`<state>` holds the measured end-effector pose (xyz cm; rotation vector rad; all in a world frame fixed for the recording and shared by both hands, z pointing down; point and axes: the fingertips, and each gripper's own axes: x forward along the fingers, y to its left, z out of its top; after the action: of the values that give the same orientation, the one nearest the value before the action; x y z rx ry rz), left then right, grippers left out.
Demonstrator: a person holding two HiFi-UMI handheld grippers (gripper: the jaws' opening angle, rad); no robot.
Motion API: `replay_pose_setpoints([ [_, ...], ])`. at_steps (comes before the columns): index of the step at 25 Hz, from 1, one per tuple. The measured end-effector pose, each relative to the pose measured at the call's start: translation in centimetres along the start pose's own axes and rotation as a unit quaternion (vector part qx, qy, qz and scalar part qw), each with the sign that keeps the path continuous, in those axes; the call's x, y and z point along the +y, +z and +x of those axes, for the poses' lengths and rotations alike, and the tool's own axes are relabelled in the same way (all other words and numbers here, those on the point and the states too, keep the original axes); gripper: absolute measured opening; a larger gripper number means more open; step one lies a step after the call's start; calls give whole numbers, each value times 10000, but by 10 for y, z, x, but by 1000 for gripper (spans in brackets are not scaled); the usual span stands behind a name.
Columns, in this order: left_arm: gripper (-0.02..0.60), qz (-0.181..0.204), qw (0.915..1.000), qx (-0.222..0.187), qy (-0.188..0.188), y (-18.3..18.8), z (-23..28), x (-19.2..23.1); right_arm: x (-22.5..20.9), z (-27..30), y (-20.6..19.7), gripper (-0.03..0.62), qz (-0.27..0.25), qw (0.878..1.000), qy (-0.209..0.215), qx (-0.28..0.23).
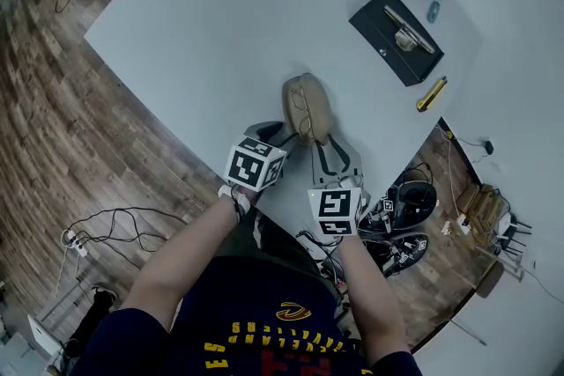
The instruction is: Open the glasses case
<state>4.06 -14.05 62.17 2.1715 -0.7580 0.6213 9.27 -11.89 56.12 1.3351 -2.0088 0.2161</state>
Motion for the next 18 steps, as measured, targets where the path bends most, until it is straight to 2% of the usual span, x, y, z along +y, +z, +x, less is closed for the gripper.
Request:
replay_pose_setpoints([
  [9,196,-30,10000,4,18,-1,2,0,-13,-4,1,90,302,9994,-63,-148],
  [18,196,-2,10000,50,31,-1,4,1,-31,-5,-6,63,875,9958,-180,-197],
])
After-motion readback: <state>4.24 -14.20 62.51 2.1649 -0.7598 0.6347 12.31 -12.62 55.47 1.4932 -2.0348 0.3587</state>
